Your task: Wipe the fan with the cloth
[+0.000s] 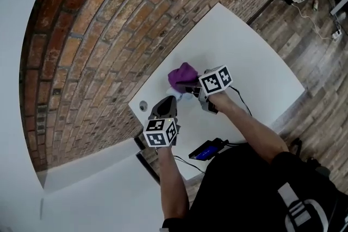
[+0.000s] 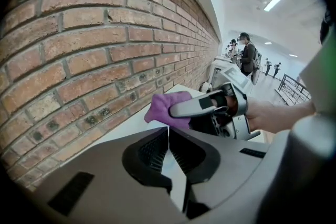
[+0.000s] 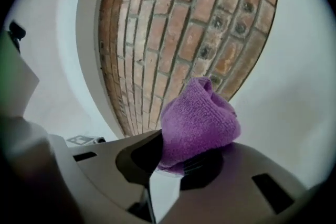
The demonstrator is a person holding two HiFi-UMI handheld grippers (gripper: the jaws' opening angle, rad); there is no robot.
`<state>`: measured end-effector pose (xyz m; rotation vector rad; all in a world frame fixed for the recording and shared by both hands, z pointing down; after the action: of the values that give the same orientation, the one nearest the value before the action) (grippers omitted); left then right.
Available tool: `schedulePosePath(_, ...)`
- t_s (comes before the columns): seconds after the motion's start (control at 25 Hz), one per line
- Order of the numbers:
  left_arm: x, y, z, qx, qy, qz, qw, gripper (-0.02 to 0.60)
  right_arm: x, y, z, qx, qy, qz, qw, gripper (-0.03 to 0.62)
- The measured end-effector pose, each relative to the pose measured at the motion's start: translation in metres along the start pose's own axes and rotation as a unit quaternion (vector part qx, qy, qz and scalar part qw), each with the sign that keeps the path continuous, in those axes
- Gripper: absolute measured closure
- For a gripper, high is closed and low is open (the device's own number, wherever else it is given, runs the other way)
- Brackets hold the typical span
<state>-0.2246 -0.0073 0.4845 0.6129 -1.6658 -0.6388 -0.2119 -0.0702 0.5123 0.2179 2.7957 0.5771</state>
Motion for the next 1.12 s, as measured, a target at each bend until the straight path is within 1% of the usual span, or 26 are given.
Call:
schedulePosePath(0.08, 0.0, 0.001, 0.0, 0.0, -0.001, 0.001, 1.0, 0.568, 0.003, 0.007, -0.015, 0.048, -0.013, -0.006, 0.999, 0.528)
schedulePosePath(0.16, 0.0, 0.001, 0.001, 0.0, -0.001, 0.001, 1.0, 0.568, 0.0, 0.018, -0.033, 0.089, -0.011, -0.011, 0.996, 0.528)
schedulePosePath(0.28, 0.0, 0.0, 0.002, -0.004, -0.001, -0.001, 1.0, 0.568, -0.001, 0.035, -0.052, 0.127, -0.012, -0.011, 0.992, 0.528)
schedulePosePath(0.32, 0.0, 0.0, 0.003, -0.006, 0.0, -0.002, 1.0, 0.568, -0.002, 0.038, -0.056, 0.129, -0.008, -0.007, 0.992, 0.528)
schedulePosePath(0.36, 0.0, 0.0, 0.003, -0.007, 0.001, -0.002, 1.0, 0.567, -0.004, 0.042, -0.061, 0.121, 0.01, 0.011, 0.993, 0.528)
schedulePosePath(0.4, 0.0, 0.0, 0.003, -0.008, 0.002, -0.003, 1.0, 0.568, -0.009, 0.047, -0.069, 0.103, 0.043, 0.042, 0.993, 0.528)
schedulePosePath(0.48, -0.001, 0.001, 0.002, -0.008, 0.002, -0.003, 1.0, 0.567, -0.021, 0.054, -0.083, 0.055, 0.118, 0.104, 0.986, 0.529)
schedulePosePath(0.52, -0.001, 0.001, 0.002, -0.009, 0.002, -0.004, 1.0, 0.568, -0.024, 0.049, -0.082, 0.037, 0.132, 0.11, 0.985, 0.528)
schedulePosePath(0.56, -0.001, 0.001, 0.001, -0.01, 0.002, -0.005, 0.9999, 0.568, -0.022, 0.04, -0.072, 0.029, 0.118, 0.094, 0.988, 0.53)
schedulePosePath(0.64, -0.001, 0.0, 0.002, -0.011, 0.001, -0.007, 0.9999, 0.568, -0.007, 0.016, -0.042, 0.043, 0.035, 0.035, 0.998, 0.528)
schedulePosePath(0.68, 0.0, 0.0, 0.002, -0.012, 0.001, -0.008, 0.9999, 0.567, 0.001, 0.009, -0.031, 0.059, -0.001, 0.014, 0.998, 0.528)
schedulePosePath(0.72, 0.0, 0.0, 0.002, -0.012, 0.001, -0.008, 0.9999, 0.567, 0.007, 0.009, -0.028, 0.074, -0.018, 0.006, 0.997, 0.528)
schedulePosePath(0.76, 0.0, 0.001, 0.002, -0.013, 0.0, -0.008, 0.9999, 0.568, 0.009, 0.014, -0.034, 0.084, -0.014, 0.01, 0.996, 0.528)
schedulePosePath(0.8, 0.0, 0.001, 0.002, -0.013, 0.0, -0.008, 0.9999, 0.566, 0.009, 0.021, -0.045, 0.089, 0.002, 0.019, 0.996, 0.528)
schedulePosePath(0.88, -0.001, 0.001, 0.002, -0.011, 0.0, -0.006, 0.9999, 0.567, 0.003, 0.036, -0.071, 0.092, 0.049, 0.036, 0.994, 0.528)
schedulePosePath(0.96, -0.002, 0.002, 0.002, -0.013, 0.002, -0.006, 0.9999, 0.566, -0.008, 0.053, -0.094, 0.072, 0.113, 0.079, 0.988, 0.529)
schedulePosePath(1.04, -0.002, 0.002, 0.003, -0.02, 0.002, -0.011, 0.9997, 0.566, -0.019, 0.067, -0.111, 0.051, 0.168, 0.137, 0.975, 0.528)
schedulePosePath(1.08, -0.001, 0.002, 0.003, -0.024, 0.001, -0.013, 0.9996, 0.567, -0.025, 0.069, -0.115, 0.036, 0.196, 0.167, 0.966, 0.528)
schedulePosePath(1.12, -0.001, 0.002, 0.003, -0.026, 0.001, -0.013, 0.9996, 0.567, -0.032, 0.066, -0.117, 0.007, 0.23, 0.198, 0.953, 0.528)
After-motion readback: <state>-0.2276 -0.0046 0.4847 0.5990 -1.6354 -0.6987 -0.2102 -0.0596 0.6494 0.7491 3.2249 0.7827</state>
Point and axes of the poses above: the fingertips, and each gripper's own axes: x forward along the fingers, z to its left, y out of its underside, the point moved 1 cm from there along -x, backward along the fingers, and after that the axes turned 14 degrees about -y, right-handed, at the moved point
